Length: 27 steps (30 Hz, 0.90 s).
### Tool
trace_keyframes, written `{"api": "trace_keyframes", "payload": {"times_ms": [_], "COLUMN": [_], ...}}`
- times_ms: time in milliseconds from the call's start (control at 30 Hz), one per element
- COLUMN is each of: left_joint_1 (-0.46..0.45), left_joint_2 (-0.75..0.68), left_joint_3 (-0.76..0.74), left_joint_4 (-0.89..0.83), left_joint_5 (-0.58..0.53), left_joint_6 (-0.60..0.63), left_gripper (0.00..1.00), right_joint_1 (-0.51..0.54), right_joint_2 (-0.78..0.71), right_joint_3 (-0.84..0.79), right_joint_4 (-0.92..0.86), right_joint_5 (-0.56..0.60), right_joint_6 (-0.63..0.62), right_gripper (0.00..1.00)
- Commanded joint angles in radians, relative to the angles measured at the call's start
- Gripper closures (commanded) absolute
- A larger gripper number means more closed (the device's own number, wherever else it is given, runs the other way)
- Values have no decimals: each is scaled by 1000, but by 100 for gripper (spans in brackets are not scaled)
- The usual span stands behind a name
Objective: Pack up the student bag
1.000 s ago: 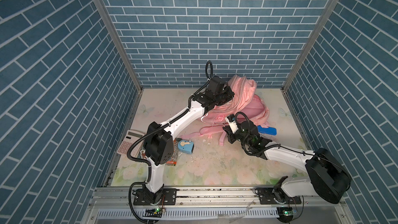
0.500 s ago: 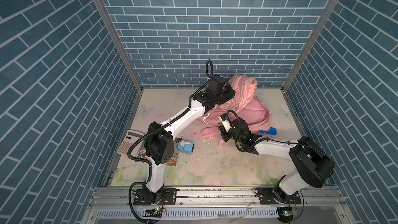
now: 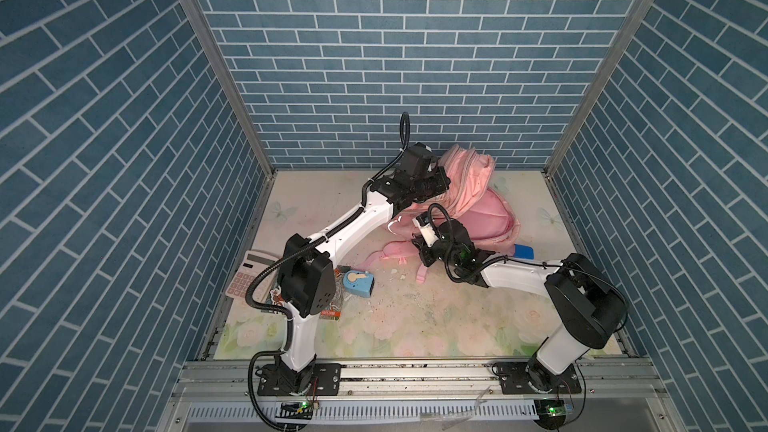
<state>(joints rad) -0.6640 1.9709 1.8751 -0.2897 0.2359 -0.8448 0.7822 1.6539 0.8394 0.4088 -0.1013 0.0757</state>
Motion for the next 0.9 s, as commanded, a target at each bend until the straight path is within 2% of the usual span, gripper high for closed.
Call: {"api": "trace_keyframes", "payload": {"times_ms": [0, 267, 500, 667, 867], "left_joint_1": [52, 94, 107, 108, 107], "left_joint_2": [-68, -74, -53, -59, -53], "left_joint_3": [58, 53, 38, -37, -89], "left_joint_4": [20, -51, -104, -92, -95], "left_joint_5": [7, -3, -22, -21, -51], "left_joint_6": [139, 273, 359, 374, 385], "left_gripper": [100, 100, 100, 100, 100], "right_joint_1": [8, -24, -157, -284, -397], "right_joint_2": [-59, -272, -464, -491, -433], "right_joint_3": [35, -32, -97, -94, -30], "right_joint_4": [-28, -143, -250, -333, -423], "right_joint_5": [-60, -53, -54, -111, -197], "right_joint_6": [-10, 9, 62, 123, 175], "right_gripper": [72, 53, 44, 42, 42]}}
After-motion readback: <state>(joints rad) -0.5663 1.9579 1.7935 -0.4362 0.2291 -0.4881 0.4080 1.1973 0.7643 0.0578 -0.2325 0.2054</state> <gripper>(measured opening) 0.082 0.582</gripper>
